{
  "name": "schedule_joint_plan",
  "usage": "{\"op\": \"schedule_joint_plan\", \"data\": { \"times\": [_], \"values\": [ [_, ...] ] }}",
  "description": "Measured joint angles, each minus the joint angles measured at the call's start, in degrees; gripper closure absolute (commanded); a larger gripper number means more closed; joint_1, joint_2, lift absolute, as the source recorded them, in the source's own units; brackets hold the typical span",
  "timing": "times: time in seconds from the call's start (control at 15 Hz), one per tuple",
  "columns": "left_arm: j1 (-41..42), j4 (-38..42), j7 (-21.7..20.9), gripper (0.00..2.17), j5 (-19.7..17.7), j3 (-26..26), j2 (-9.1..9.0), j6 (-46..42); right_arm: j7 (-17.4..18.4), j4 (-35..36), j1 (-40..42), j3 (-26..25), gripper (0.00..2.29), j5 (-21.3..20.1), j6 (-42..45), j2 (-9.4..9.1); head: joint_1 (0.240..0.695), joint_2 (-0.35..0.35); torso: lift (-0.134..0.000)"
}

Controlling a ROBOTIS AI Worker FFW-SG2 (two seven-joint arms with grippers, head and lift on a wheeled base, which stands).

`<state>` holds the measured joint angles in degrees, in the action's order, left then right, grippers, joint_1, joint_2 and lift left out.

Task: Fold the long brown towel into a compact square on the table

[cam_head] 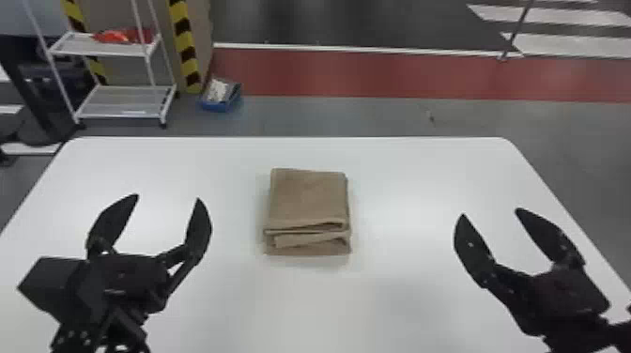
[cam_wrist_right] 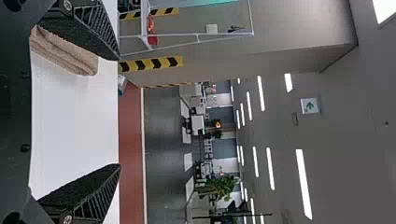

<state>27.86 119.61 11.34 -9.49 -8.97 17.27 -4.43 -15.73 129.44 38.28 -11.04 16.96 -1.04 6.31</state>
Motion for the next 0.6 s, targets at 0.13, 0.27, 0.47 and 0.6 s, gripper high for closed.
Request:
{"op": "schedule_joint_plan", "data": {
  "times": [0.13,0.27,0.47,0.6],
  "values": [
    [0.00,-0.04,0.00,0.13,0.00,-0.09,0.05,0.00,0.00,0.02,0.05,-0.04,0.07,0.00,0.03,0.01,0.695,-0.075,-0.128],
    [-0.02,-0.04,-0.09,0.13,0.00,-0.23,0.10,0.00,0.00,-0.01,0.00,-0.09,0.07,0.00,0.05,0.01,0.695,-0.077,-0.128],
    [-0.19,0.06,-0.09,0.13,0.00,-0.27,0.07,0.00,0.00,-0.07,-0.04,-0.20,0.07,0.00,0.87,0.09,0.695,-0.080,-0.128],
    [-0.25,0.05,-0.09,0.13,-0.04,-0.33,0.11,0.00,0.01,-0.13,0.01,-0.17,0.07,-0.14,1.45,0.16,0.695,-0.081,-0.128]
  ]
}}
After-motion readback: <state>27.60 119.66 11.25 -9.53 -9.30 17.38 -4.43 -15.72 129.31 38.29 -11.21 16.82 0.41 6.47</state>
